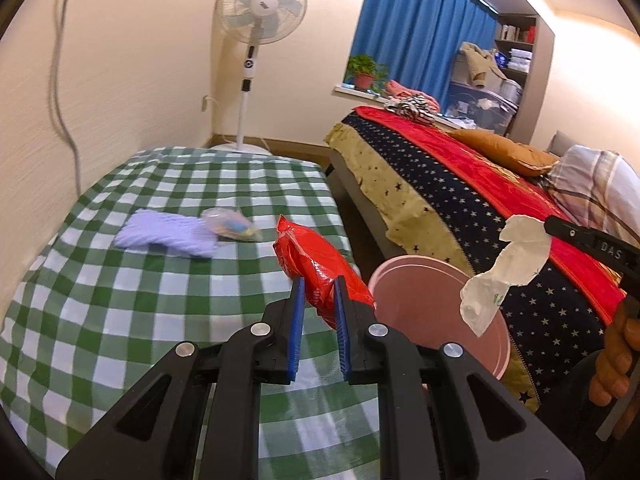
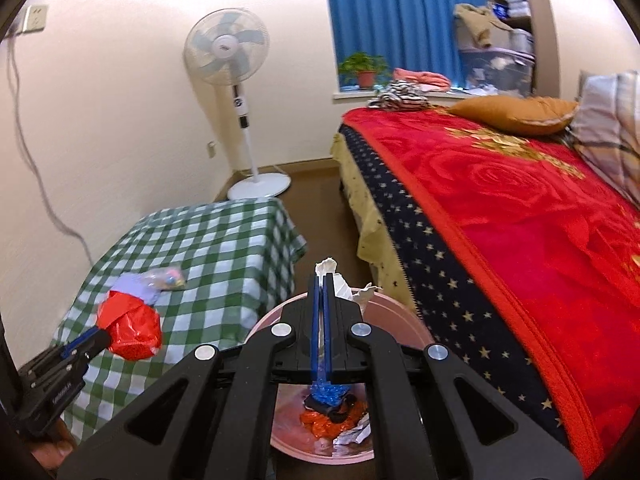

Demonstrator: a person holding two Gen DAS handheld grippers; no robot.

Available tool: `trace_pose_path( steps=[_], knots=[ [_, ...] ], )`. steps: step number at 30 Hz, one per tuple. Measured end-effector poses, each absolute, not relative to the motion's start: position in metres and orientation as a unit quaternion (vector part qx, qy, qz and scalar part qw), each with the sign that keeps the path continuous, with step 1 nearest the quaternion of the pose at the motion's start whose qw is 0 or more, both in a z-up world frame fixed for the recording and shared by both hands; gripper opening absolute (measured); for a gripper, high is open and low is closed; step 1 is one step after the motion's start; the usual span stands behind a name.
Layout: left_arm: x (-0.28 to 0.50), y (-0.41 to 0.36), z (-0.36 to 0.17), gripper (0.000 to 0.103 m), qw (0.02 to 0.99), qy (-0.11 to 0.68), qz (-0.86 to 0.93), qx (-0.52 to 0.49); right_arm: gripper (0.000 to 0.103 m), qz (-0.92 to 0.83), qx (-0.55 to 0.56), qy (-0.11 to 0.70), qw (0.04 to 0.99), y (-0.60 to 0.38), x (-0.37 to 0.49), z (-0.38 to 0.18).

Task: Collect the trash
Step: 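Carry the red bag and white paper over the pink bin with both tools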

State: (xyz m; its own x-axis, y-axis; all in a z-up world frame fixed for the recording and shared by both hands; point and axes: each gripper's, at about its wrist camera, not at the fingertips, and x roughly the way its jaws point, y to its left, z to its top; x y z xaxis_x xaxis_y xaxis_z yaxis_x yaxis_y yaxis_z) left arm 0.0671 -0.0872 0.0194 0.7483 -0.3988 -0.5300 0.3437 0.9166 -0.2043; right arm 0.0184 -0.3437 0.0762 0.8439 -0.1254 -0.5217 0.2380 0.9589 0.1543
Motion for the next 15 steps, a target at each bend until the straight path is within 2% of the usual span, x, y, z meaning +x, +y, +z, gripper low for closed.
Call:
trace_pose_path(
  steps=[15],
  knots=[
    [0.082, -0.148, 0.005, 0.015, 0.918, 0.299, -0.257, -0.034, 0.002, -0.13, 0.111, 0.272, 0.947, -0.358, 0.037, 0.059]
  ],
)
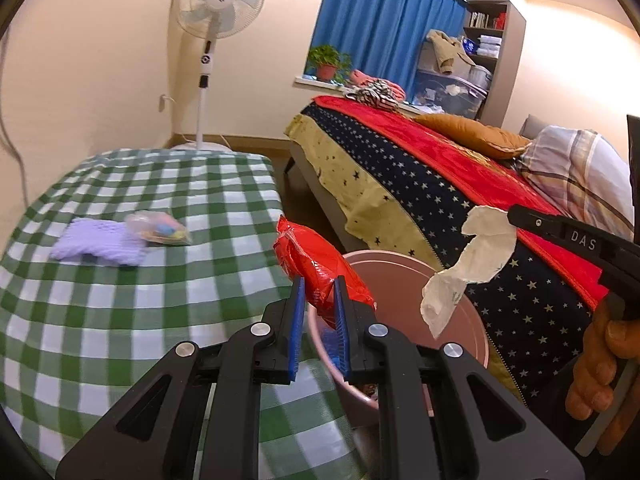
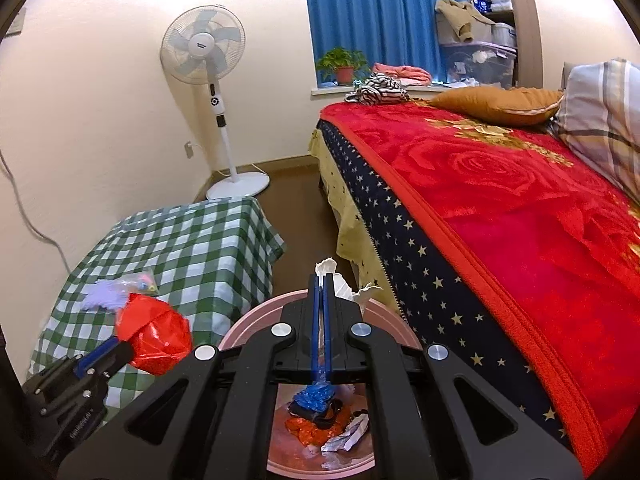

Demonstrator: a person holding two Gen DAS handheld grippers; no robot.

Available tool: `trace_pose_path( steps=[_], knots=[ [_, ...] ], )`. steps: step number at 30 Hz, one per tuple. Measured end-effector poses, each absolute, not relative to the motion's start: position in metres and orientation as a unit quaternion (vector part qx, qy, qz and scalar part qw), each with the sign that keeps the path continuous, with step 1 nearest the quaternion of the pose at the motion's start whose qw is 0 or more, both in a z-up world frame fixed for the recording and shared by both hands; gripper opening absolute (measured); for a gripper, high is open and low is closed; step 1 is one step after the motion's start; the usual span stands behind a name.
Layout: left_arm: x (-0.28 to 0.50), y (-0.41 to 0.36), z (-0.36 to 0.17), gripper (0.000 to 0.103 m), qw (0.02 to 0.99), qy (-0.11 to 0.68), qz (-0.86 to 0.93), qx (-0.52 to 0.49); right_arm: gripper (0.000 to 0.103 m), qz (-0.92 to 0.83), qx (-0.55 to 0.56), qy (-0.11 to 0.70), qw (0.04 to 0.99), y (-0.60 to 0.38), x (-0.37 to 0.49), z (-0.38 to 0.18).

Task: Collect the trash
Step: 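Carry the red bag and white paper over the pink bin with both tools, then open both tools to drop the red bag and white paper into the bin, then move both tools back to the cot toward the lavender foam and clear bag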

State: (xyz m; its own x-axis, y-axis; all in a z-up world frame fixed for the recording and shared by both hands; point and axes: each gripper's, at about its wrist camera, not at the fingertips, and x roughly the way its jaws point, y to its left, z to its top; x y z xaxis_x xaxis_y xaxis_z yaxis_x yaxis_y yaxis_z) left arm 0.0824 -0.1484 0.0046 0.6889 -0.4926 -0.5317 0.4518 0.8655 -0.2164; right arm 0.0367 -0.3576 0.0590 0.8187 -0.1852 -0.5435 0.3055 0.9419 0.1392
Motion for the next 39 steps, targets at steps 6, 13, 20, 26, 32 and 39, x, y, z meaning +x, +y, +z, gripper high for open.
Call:
trace_pose_path(
  steps=[6, 13, 20, 26, 32, 39],
  knots=[
    [0.089, -0.174, -0.006, 0.015, 0.909, 0.31, -0.278, -0.03, 0.002, -0.138, 0.111, 0.277, 0.945, -0.362, 0.04, 0.054],
    [0.095, -0.192, -0.014, 0.015, 0.897, 0.321, -0.302, -0.031, 0.004, -0.15, 0.103, 0.282, 0.942, -0.362, 0.044, 0.05],
    [0.101, -0.184, -0.022, 0.029, 0.895, 0.336, -0.29, -0.042, 0.05, -0.184, 0.104, 0.276, 0.938, -0.366, 0.042, 0.05],
    [0.1, -0.169, -0.017, 0.029, 0.901, 0.33, -0.277, -0.048, 0.05, -0.175, 0.101, 0.276, 0.94, -0.362, 0.041, 0.049],
    [0.097, -0.145, -0.015, 0.029, 0.91, 0.322, -0.255, -0.051, 0.05, -0.155, 0.102, 0.269, 0.945, -0.352, 0.042, 0.05],
    [0.101, -0.096, -0.017, 0.029, 0.926, 0.313, -0.199, -0.069, 0.05, -0.108, 0.105, 0.258, 0.954, -0.325, 0.054, 0.048]
  ],
)
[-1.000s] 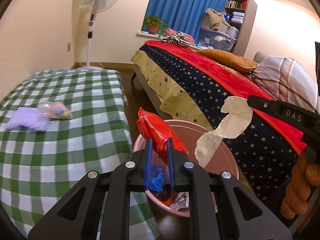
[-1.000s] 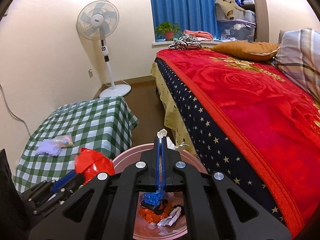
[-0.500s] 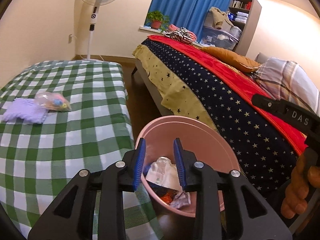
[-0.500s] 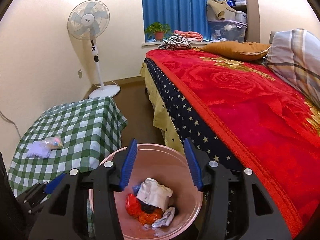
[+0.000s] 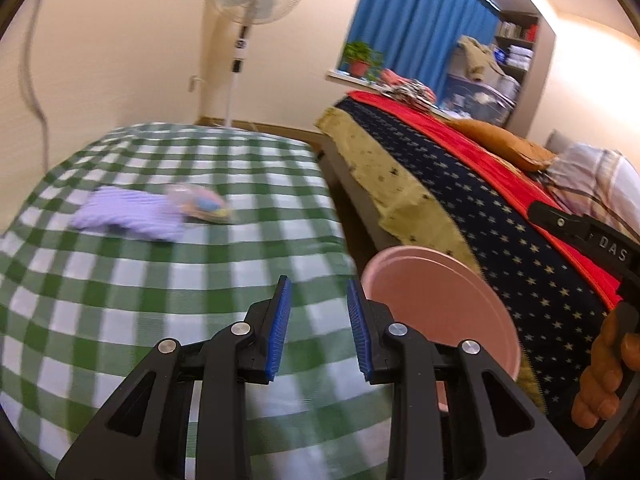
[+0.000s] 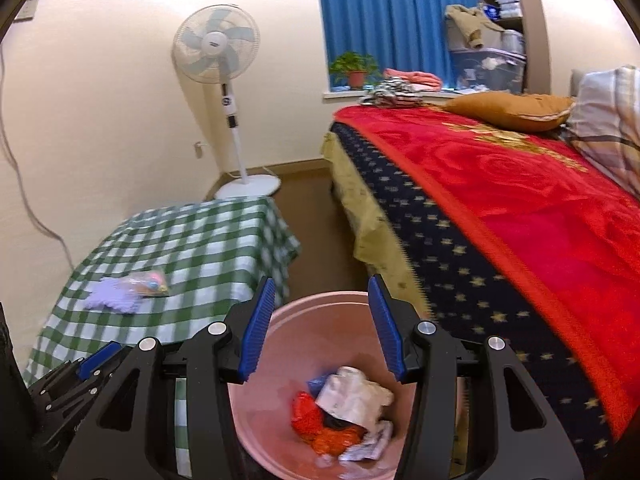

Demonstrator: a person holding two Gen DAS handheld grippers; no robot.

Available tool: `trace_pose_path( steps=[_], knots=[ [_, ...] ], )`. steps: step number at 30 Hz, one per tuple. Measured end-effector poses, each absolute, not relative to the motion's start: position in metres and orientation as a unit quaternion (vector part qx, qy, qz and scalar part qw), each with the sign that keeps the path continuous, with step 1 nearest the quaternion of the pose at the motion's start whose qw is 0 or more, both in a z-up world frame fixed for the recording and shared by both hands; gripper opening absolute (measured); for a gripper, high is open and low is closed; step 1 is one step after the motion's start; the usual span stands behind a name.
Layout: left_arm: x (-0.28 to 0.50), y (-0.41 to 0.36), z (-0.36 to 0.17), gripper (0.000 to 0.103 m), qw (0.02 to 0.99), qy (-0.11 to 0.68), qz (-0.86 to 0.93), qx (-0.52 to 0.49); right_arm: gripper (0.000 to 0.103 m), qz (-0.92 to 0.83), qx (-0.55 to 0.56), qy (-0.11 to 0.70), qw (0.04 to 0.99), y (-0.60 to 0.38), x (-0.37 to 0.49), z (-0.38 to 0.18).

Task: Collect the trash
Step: 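Move both tools back to the cot toward the lavender foam and clear bag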

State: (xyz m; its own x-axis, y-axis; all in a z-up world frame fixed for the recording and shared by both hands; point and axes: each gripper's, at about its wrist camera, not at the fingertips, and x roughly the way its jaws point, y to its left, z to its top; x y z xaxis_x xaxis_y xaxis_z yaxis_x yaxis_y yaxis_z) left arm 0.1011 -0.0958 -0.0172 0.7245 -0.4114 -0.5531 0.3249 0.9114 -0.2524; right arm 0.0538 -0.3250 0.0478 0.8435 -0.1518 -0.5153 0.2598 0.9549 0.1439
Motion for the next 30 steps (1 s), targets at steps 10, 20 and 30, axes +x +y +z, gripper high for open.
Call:
trace_pose_path(
  steps=[10, 20, 30],
  knots=[
    [0.123, -0.032, -0.022, 0.029, 0.939, 0.303, -0.112, -0.119, 0.026, -0.011, 0.133, 0.269, 0.954, -0.279, 0.098, 0.03],
    [0.154, 0.001, -0.037, 0.028, 0.937, 0.307, -0.059, -0.156, 0.022, 0.05, 0.152, 0.291, 0.943, -0.237, 0.156, -0.001],
    [0.195, 0.018, -0.052, 0.029, 0.928, 0.32, -0.039, -0.185, 0.023, 0.098, 0.161, 0.332, 0.924, -0.205, 0.214, -0.034]
  ],
)
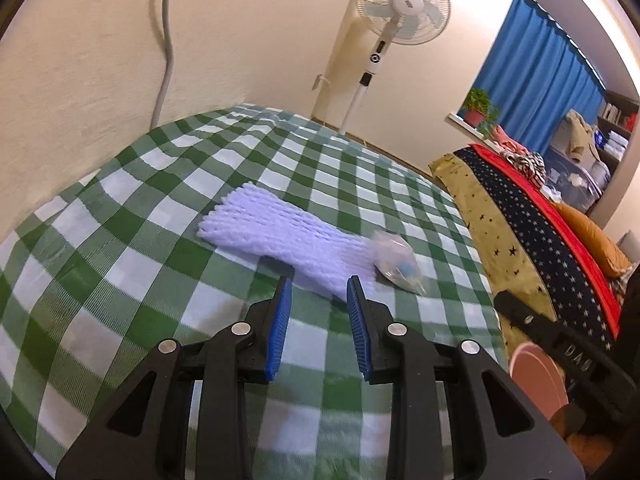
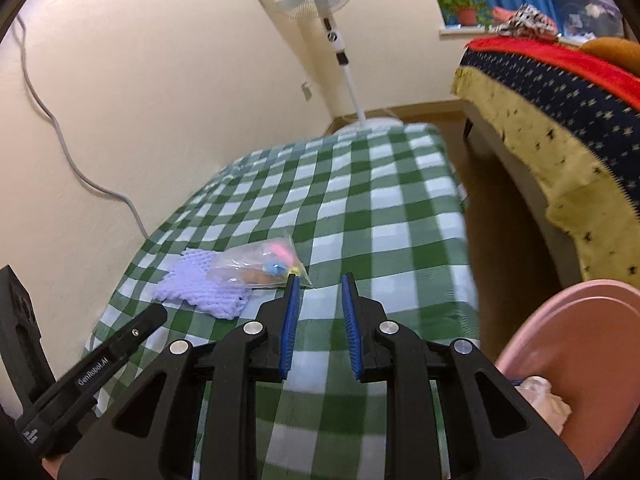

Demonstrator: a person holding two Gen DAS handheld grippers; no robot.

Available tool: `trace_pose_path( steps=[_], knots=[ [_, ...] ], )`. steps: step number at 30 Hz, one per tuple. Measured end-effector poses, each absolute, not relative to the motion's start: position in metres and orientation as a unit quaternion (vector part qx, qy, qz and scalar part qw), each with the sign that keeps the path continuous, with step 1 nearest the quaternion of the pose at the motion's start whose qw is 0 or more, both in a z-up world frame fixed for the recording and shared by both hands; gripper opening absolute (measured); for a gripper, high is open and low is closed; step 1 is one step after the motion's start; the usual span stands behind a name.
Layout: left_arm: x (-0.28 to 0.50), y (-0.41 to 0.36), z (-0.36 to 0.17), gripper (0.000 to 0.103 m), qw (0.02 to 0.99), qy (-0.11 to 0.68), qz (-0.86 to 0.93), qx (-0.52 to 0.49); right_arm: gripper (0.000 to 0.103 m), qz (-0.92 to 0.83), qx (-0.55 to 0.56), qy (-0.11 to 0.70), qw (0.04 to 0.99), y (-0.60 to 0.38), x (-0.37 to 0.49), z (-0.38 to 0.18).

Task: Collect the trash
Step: 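Move both tools back to the cot toward the lavender foam and clear bag, then grasp the lavender mesh foam with the left tool while the right tool grasps the clear plastic bag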

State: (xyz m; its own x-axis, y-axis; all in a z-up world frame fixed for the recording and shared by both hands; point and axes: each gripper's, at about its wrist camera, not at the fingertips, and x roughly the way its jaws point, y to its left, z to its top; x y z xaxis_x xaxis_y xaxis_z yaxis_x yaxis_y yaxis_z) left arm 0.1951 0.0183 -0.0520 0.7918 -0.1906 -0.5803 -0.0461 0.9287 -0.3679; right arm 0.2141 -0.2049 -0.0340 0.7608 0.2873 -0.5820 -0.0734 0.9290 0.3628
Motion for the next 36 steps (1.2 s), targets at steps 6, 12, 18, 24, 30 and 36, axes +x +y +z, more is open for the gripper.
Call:
trace_pose_path(
  steps=[6, 12, 18, 24, 30, 36],
  knots=[
    [0.214, 0.028, -0.063, 0.029, 0.916, 0.337, -0.03, -0.215, 0.024, 0.106, 0.16, 0.36, 0.913, -0.193, 0.242, -0.05],
    [0.227, 0.03, -0.068, 0.029, 0.909, 0.346, -0.033, -0.23, 0.024, 0.11, 0.152, 0.374, 0.908, -0.185, 0.262, -0.057],
    [0.237, 0.032, -0.075, 0.036, 0.899, 0.36, -0.034, -0.247, 0.024, 0.123, 0.148, 0.391, 0.9, -0.178, 0.279, -0.063],
    [0.245, 0.031, -0.079, 0.037, 0.894, 0.369, -0.035, -0.252, 0.024, 0.142, 0.148, 0.412, 0.888, -0.174, 0.289, -0.07],
    [0.248, 0.03, -0.079, 0.025, 0.893, 0.373, -0.037, -0.251, 0.001, 0.159, 0.135, 0.414, 0.886, -0.168, 0.287, -0.069],
    [0.245, 0.027, -0.077, 0.011, 0.897, 0.37, -0.037, -0.24, 0.001, 0.149, 0.145, 0.401, 0.892, -0.175, 0.281, -0.065]
  ],
)
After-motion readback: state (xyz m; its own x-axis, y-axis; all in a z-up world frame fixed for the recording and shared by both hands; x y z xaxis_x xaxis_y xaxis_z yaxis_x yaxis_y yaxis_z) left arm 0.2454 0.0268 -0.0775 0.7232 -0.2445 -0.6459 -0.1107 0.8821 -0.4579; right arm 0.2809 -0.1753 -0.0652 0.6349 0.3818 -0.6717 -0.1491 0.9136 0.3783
